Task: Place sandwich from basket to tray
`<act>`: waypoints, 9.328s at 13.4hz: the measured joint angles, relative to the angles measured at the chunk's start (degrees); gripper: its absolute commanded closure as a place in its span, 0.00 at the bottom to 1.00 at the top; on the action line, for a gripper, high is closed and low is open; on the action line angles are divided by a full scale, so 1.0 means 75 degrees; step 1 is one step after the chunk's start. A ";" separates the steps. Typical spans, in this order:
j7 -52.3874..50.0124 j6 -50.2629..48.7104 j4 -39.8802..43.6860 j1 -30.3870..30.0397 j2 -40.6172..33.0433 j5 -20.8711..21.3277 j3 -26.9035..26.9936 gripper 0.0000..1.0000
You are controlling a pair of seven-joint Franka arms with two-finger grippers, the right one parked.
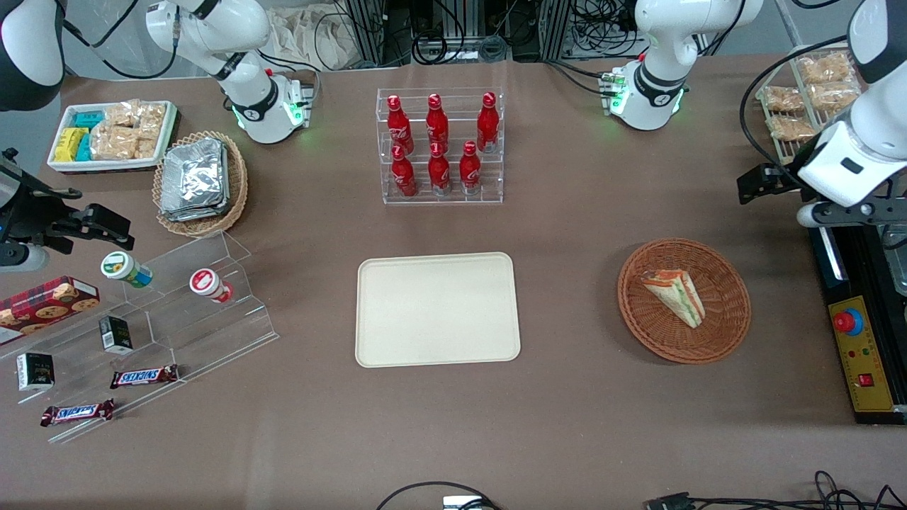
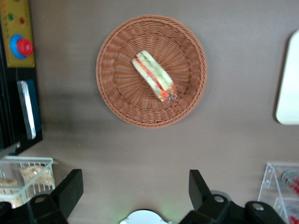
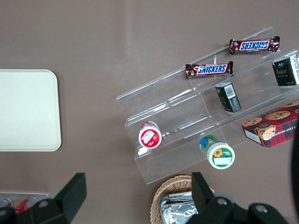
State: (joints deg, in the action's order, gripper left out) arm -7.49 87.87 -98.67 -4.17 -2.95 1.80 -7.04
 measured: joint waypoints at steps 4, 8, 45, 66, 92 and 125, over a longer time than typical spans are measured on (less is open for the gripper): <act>-0.1683 -0.0015 -0.0055 -0.0143 0.0387 -0.0235 0.0010 0.00; -0.2653 0.0228 -0.0099 -0.0163 0.1225 -0.0472 0.0008 0.00; -0.2235 0.3365 -0.0724 -0.0270 0.3116 -0.1024 -0.0725 1.00; -0.4300 0.3471 0.2779 0.3542 0.6342 -0.0027 -0.1323 0.88; -0.2715 -0.1019 0.3893 0.1518 0.3994 0.0425 -0.1196 0.00; 0.0116 -0.0283 0.0468 0.0884 0.0214 0.0020 0.0255 0.00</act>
State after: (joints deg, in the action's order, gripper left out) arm -6.62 85.74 -95.16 2.46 -1.34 1.95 -5.12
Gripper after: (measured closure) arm 0.000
